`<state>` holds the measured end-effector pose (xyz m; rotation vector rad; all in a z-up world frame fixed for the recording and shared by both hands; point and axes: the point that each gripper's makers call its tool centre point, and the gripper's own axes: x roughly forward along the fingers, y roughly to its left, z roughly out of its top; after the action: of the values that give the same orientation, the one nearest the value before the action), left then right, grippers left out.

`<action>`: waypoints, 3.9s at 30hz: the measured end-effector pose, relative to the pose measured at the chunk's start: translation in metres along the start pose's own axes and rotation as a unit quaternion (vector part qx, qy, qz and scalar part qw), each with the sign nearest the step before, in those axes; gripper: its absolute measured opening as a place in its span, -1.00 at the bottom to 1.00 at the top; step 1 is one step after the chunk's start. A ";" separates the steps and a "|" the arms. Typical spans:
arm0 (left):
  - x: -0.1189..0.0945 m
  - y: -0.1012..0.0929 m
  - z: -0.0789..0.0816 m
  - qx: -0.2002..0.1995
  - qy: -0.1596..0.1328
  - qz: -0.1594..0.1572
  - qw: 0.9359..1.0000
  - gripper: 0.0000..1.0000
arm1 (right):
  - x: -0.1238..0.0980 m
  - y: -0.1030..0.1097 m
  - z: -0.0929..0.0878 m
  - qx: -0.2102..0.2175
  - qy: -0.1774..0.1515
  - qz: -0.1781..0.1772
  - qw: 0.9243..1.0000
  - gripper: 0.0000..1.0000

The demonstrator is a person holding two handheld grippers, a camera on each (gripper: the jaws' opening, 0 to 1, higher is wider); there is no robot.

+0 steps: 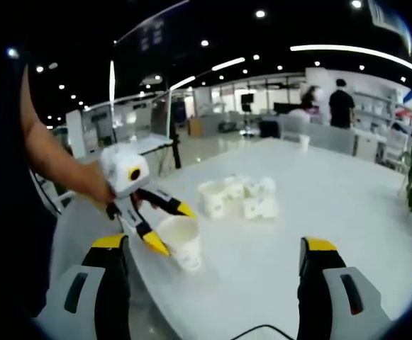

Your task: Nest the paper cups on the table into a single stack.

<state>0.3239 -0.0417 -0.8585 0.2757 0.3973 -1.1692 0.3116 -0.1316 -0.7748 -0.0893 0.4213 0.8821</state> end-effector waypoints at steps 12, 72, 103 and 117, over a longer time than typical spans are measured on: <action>-0.006 0.018 0.023 -0.039 -0.023 0.023 0.999 0.79 | 0.002 -0.002 0.002 0.002 -0.004 -0.002 1.000 0.98; -0.134 0.087 -0.027 -0.080 -0.034 0.183 0.979 0.96 | 0.015 -0.043 -0.020 -0.047 0.005 -0.036 0.998 1.00; -0.076 0.123 -0.053 -0.098 -0.021 0.175 0.979 0.96 | 0.005 -0.042 -0.029 -0.021 0.001 -0.058 0.998 1.00; -0.066 0.137 -0.053 -0.105 -0.034 0.177 0.978 0.90 | 0.004 -0.036 -0.025 -0.018 0.000 -0.060 0.998 1.00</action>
<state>0.4204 0.0853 -0.8765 0.1137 0.3895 -0.7772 0.3327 -0.1579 -0.8028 -0.1471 0.3959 0.7723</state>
